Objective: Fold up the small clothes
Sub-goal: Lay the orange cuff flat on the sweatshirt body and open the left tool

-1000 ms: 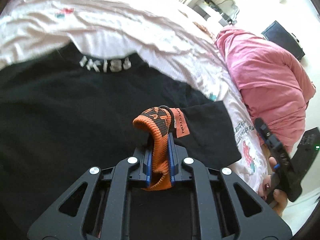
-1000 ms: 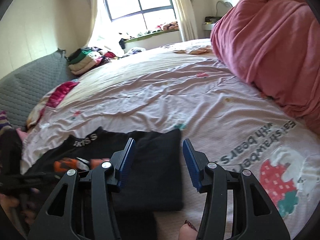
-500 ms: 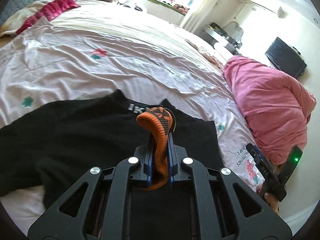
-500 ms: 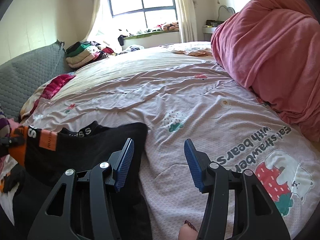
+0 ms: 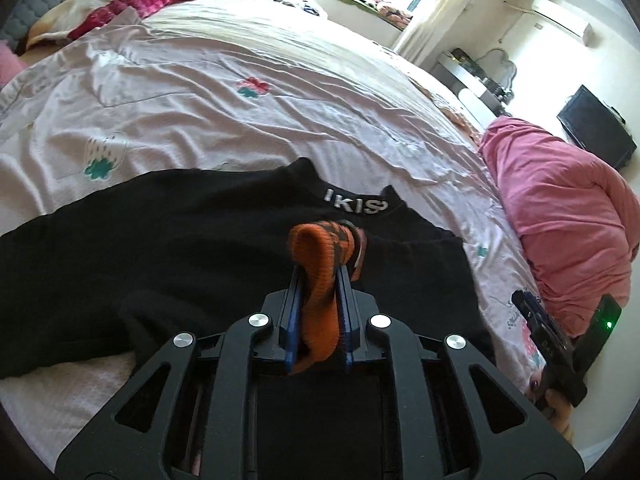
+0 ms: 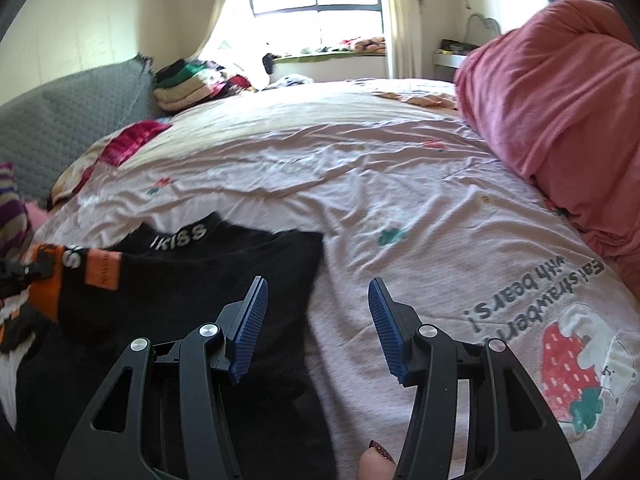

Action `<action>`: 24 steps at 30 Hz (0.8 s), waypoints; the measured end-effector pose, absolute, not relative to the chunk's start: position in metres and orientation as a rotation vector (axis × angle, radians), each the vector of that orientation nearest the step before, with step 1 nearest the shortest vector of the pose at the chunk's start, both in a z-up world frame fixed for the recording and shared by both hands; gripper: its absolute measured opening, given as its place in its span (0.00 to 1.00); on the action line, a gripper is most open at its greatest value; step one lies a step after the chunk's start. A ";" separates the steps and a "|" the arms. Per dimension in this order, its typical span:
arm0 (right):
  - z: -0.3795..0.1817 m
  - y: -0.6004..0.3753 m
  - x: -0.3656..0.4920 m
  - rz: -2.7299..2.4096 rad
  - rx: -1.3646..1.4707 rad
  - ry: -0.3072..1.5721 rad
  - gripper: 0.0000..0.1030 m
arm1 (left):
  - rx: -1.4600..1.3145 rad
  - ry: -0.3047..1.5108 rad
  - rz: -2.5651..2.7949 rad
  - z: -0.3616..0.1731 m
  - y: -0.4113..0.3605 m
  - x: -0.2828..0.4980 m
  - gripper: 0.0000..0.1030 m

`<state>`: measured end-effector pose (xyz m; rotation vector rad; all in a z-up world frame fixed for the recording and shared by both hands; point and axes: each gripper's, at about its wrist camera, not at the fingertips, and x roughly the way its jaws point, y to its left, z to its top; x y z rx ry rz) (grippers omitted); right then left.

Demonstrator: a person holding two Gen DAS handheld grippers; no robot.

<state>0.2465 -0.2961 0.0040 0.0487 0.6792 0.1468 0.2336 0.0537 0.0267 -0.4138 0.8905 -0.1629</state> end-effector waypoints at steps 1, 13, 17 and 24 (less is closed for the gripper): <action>0.002 -0.291 0.247 0.161 0.040 0.685 0.49 | -0.404 0.883 -0.151 0.027 0.056 0.232 0.08; -0.017 -0.247 0.251 0.280 -0.015 0.763 0.52 | -0.288 0.941 -0.118 0.006 0.043 0.242 0.11; -0.037 -0.241 0.257 0.254 -0.060 0.883 0.54 | -0.247 1.039 -0.079 -0.025 0.041 0.246 0.12; -0.046 -0.242 0.258 0.267 -0.051 0.923 0.58 | -0.290 1.059 -0.088 -0.037 0.051 0.241 0.13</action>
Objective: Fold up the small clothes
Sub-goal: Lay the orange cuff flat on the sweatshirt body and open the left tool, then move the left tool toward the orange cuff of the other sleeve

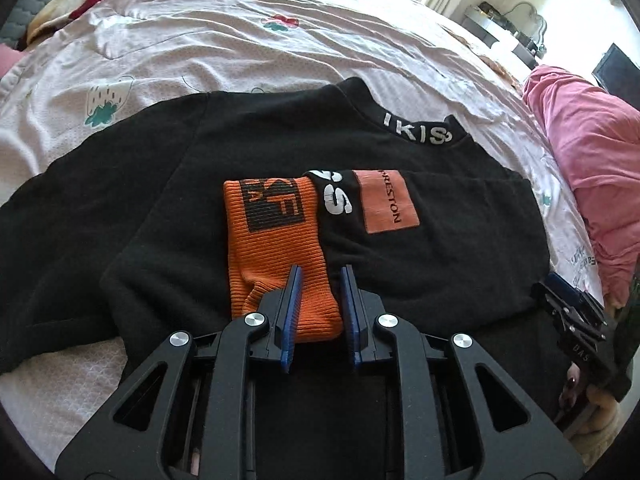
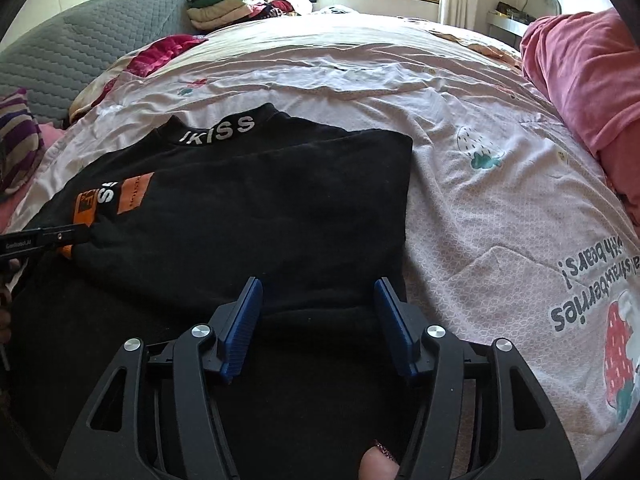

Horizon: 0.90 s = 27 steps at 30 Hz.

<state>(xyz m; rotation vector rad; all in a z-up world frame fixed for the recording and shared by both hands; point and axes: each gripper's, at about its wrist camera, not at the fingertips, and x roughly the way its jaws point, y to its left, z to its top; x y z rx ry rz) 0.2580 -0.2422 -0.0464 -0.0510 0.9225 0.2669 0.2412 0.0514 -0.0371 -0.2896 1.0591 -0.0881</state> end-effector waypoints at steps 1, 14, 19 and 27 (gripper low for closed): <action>-0.046 -0.243 0.257 0.268 -0.048 0.922 0.58 | -0.286 1.057 -0.088 -0.036 0.051 0.240 0.13; -0.031 -0.243 0.249 0.310 -0.005 0.884 0.71 | -0.269 1.031 -0.077 -0.022 0.050 0.228 0.21; -0.022 -0.239 0.242 0.324 -0.005 0.839 0.83 | -0.269 1.014 -0.072 -0.015 0.052 0.218 0.30; -0.015 -0.230 0.235 0.340 -0.016 0.803 0.90 | -0.277 0.973 -0.034 -0.004 0.065 0.197 0.44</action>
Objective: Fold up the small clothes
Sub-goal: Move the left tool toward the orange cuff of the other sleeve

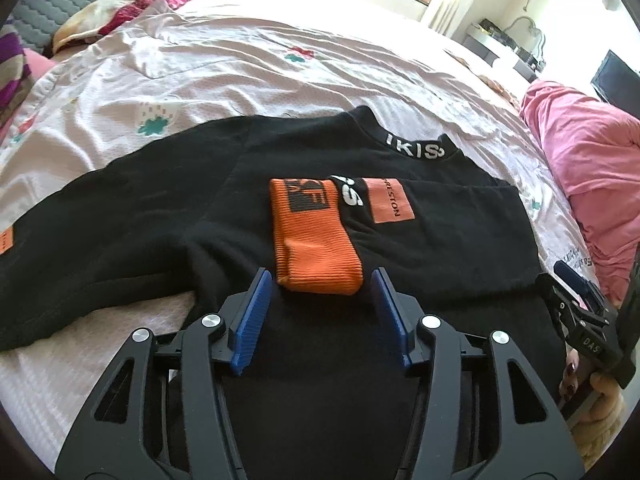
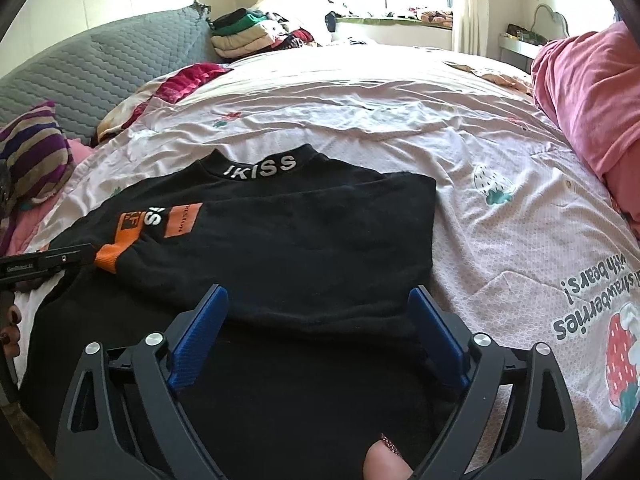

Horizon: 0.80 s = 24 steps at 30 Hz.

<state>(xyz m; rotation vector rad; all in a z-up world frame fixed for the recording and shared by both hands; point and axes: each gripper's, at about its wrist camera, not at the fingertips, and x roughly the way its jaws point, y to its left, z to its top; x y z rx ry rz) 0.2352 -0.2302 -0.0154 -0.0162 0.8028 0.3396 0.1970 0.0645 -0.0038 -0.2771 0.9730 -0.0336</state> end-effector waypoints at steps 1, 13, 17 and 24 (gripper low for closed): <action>-0.014 -0.229 0.234 0.343 -0.014 0.798 0.90 | -0.277 0.967 -0.031 -0.002 0.065 0.195 0.46; -0.001 -0.220 0.221 0.373 -0.005 0.737 0.94 | -0.306 0.897 0.045 0.011 0.085 0.163 0.69; 0.002 -0.217 0.218 0.376 -0.003 0.728 0.95 | -0.312 0.893 0.072 0.012 0.092 0.156 0.69; 0.011 -0.202 0.209 0.390 -0.029 0.707 0.95 | -0.316 0.870 0.128 0.015 0.106 0.145 0.91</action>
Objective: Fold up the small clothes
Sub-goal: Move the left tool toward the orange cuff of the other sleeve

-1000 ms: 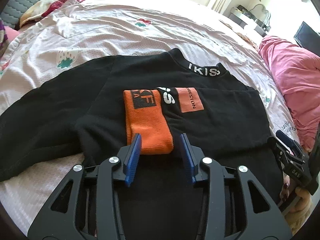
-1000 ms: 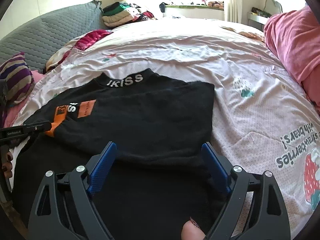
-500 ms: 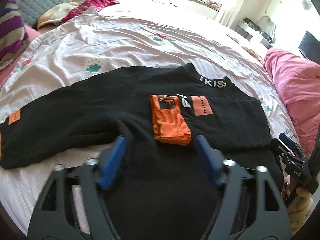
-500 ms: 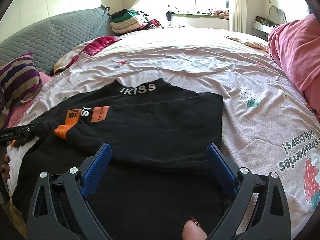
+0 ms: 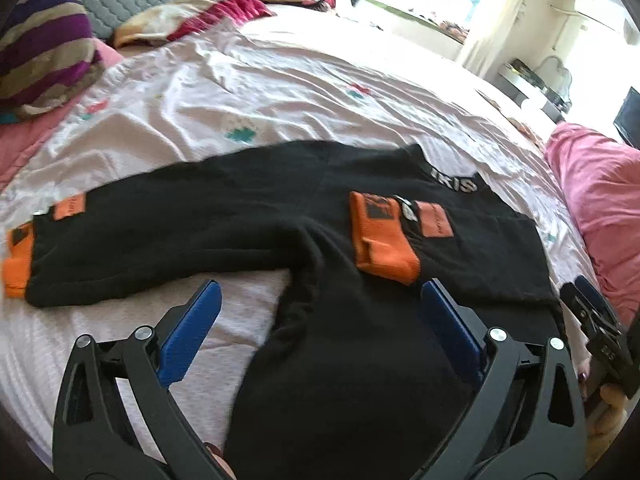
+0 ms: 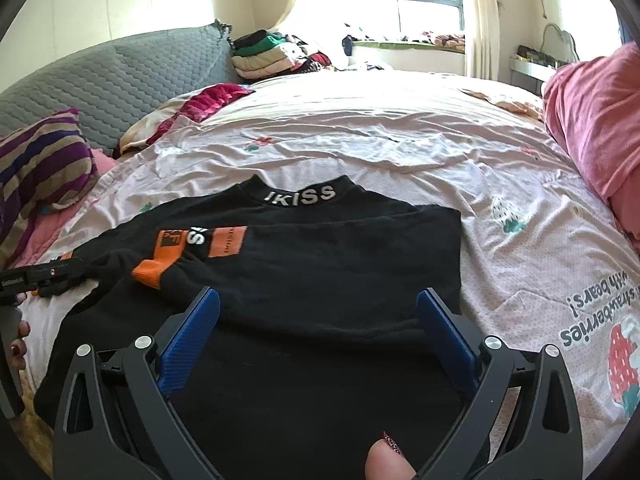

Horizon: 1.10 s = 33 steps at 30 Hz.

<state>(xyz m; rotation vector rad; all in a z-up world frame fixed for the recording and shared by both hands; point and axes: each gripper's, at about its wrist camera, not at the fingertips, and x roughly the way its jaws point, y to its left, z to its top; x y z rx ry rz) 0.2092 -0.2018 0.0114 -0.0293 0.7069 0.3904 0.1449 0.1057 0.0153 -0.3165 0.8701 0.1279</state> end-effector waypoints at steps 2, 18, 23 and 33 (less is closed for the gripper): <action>0.015 -0.196 0.206 0.395 -0.042 0.700 0.95 | -0.315 0.860 0.143 0.018 0.111 0.143 0.91; 0.036 -0.142 0.189 0.467 -0.076 0.671 0.95 | -0.346 0.817 0.209 0.029 0.148 0.120 0.91; 0.041 -0.124 0.188 0.497 -0.080 0.665 0.95 | -0.363 0.815 0.234 0.028 0.162 0.111 0.91; 0.039 -0.079 0.185 0.559 -0.109 0.676 0.95 | -0.427 0.799 0.291 0.026 0.193 0.094 0.91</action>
